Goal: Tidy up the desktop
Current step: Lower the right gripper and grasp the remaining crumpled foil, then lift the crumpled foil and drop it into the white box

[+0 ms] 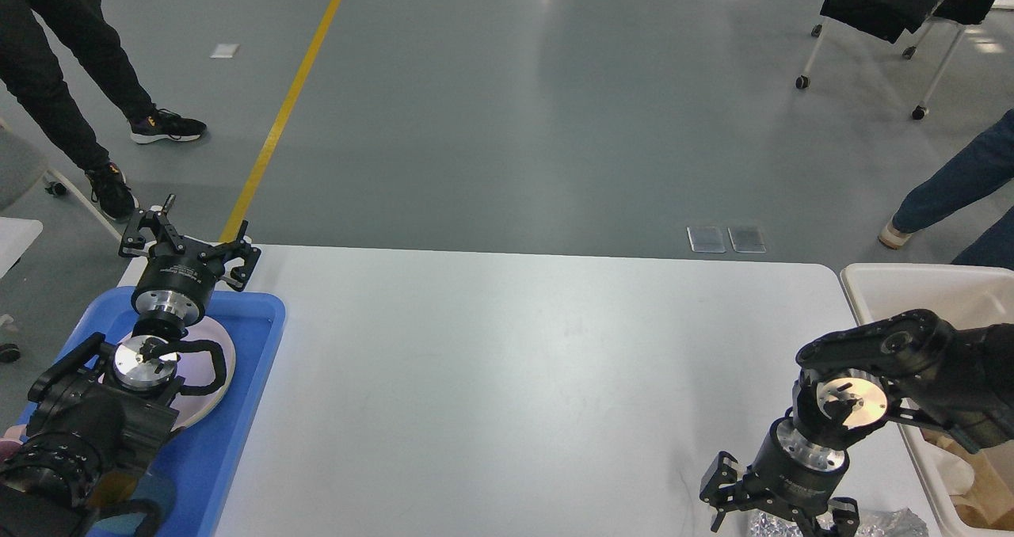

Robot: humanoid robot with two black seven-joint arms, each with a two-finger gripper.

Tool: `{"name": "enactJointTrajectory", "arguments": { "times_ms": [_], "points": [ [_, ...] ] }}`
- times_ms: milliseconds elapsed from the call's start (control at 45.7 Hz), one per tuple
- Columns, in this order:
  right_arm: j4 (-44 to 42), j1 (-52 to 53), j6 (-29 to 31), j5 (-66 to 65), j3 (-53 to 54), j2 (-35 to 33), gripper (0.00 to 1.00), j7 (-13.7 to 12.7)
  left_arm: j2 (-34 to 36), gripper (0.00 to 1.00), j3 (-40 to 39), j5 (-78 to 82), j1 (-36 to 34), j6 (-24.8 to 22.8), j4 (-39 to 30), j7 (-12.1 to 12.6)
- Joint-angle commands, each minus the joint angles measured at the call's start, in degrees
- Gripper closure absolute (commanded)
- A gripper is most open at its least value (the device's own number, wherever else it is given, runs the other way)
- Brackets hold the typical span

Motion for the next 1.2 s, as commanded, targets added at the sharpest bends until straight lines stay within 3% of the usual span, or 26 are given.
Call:
{"name": "enactJointTrajectory", "arguments": {
  "times_ms": [0, 109, 241, 350, 394, 679, 854, 1073, 1182],
  "points": [
    [-0.88, -1.87, -2.53, -0.25, -0.07, 1.21, 0.20, 0.00, 0.00, 0.04, 0.00, -0.02, -0.01, -0.01, 0.00, -0.01],
    [-0.80, -2.83, -8.50, -0.60, 0.11, 1.21, 0.37, -0.09, 0.00, 0.04, 0.00, -0.03, -0.01, -0.01, 0.00, -0.01],
    [-0.27, -3.36, -14.05, -0.34, 0.29, 1.12, 0.45, -0.17, 0.00, 0.04, 0.00, 0.06, -0.01, -0.01, 0.00, -0.01],
    [0.17, -3.54, -14.05, -0.08, 0.29, 1.21, 0.90, -0.26, 0.00, 0.04, 0.00, -0.03, -0.01, 0.08, 0.00, -0.01],
    [0.26, -3.63, -14.14, 0.10, 0.29, 1.21, 1.00, -0.26, 0.00, 0.04, 0.00, -0.02, -0.01, -0.01, 0.00, -0.01],
    [1.31, -2.75, -16.60, 0.19, 0.20, 0.94, 1.00, -0.35, 0.00, 0.04, 0.00, -0.03, -0.01, -0.01, 0.00, -0.01],
    [6.31, 2.78, -16.43, 0.01, -0.33, -1.95, 1.00, -0.53, 0.00, 0.04, 0.00, -0.03, -0.01, -0.01, 0.00, -0.01],
    [14.84, 18.59, -15.11, -0.07, -1.03, -10.74, 1.00, -0.79, 0.00, 0.04, 0.00, 0.06, -0.01, -0.01, 0.00, 0.08],
    [16.61, 29.49, -10.82, -0.07, -1.47, -15.13, 1.00, -0.88, 0.00, 0.04, 0.00, -0.03, -0.01, -0.01, 0.00, -0.01]
  ]
}}
